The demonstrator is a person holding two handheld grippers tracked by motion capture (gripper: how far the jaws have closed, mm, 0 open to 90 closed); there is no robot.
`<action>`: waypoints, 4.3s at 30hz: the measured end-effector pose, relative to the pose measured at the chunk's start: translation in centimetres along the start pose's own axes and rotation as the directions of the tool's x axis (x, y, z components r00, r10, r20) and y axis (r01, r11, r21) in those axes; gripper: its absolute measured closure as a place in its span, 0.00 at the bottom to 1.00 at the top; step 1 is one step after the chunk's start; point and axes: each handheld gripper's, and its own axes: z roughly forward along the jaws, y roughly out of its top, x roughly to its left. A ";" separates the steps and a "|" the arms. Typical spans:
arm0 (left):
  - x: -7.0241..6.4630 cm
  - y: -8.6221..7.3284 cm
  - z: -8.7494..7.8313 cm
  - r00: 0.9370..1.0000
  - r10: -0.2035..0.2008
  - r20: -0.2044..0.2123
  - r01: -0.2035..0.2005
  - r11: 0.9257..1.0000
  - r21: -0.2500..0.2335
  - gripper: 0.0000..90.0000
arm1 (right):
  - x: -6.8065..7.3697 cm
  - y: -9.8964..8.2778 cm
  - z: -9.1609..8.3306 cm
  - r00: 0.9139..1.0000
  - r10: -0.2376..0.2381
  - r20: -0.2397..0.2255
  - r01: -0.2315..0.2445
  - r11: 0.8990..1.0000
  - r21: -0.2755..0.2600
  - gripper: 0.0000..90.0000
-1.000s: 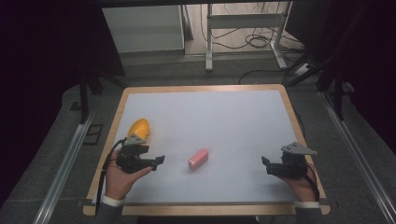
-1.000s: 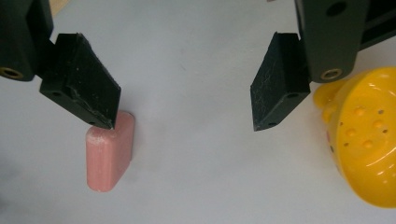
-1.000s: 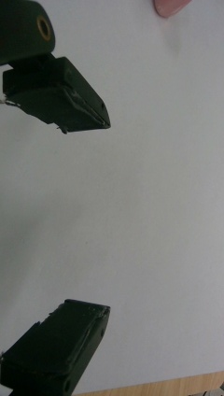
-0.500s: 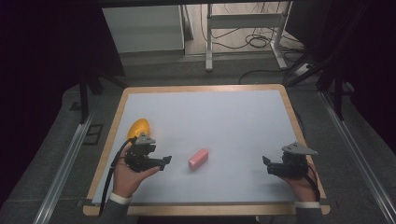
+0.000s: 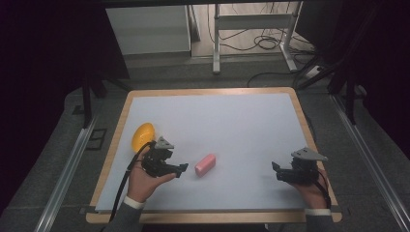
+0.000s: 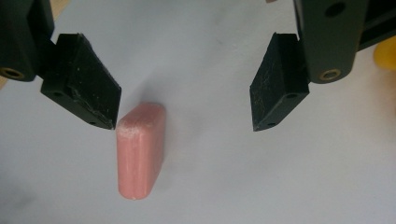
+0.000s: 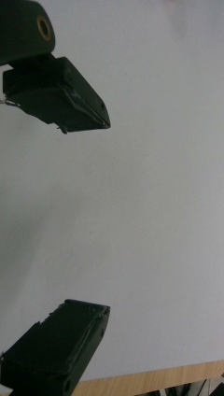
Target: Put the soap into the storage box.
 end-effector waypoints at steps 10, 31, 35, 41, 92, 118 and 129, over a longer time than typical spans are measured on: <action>-0.8 0.7 1.2 1.000 0.015 0.023 -0.016 1.000 0.015 0.28 | 0.1 0.0 0.0 1.000 -0.004 0.019 0.004 1.000 -0.003 0.11; -2.5 2.7 4.1 0.997 0.043 0.058 -0.046 0.998 0.047 0.28 | -0.2 -0.1 0.1 1.000 0.008 0.021 -0.008 1.000 0.007 0.11; -2.7 2.8 4.6 0.997 0.047 0.062 -0.051 0.997 0.058 0.28 | -0.2 -0.1 0.1 1.000 0.007 0.022 -0.007 1.000 0.008 0.11; -3.0 3.0 5.6 0.997 0.051 0.062 -0.055 0.995 0.077 0.28 | -0.1 -0.1 0.2 1.000 0.002 0.018 -0.002 1.000 0.012 0.11; -2.2 3.3 7.3 0.998 0.006 0.062 -0.011 0.996 0.087 0.67 | -0.1 -0.4 0.6 0.999 -0.014 0.030 0.013 1.000 0.022 0.11; 0.0 3.4 4.3 0.999 -0.015 0.034 0.014 0.999 0.029 0.67 | -0.2 -0.5 0.6 0.999 -0.005 0.035 0.004 1.000 0.025 0.11; 1.0 3.5 2.9 1.000 -0.028 0.003 0.028 1.000 0.010 0.67 | -0.2 -0.5 0.6 0.999 -0.005 0.035 0.004 1.000 0.024 0.11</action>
